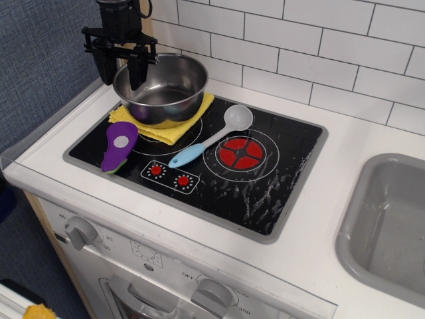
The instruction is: Place the vessel over the yellow cloth.
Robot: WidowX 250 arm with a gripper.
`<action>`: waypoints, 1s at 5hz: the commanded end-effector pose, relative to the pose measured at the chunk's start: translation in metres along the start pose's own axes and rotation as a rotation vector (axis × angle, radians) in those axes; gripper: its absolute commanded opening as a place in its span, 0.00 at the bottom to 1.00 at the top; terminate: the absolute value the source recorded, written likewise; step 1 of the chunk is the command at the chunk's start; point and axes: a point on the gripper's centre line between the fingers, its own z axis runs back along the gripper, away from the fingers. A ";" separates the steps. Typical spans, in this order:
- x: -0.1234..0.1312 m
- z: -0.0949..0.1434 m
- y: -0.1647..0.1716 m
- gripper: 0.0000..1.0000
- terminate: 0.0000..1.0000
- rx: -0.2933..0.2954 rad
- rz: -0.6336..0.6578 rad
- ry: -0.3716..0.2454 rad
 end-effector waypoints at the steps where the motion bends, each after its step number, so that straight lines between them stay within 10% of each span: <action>1: 0.000 0.090 -0.030 1.00 0.00 0.085 -0.170 -0.253; 5: -0.013 0.080 -0.090 1.00 0.00 0.051 -0.215 -0.202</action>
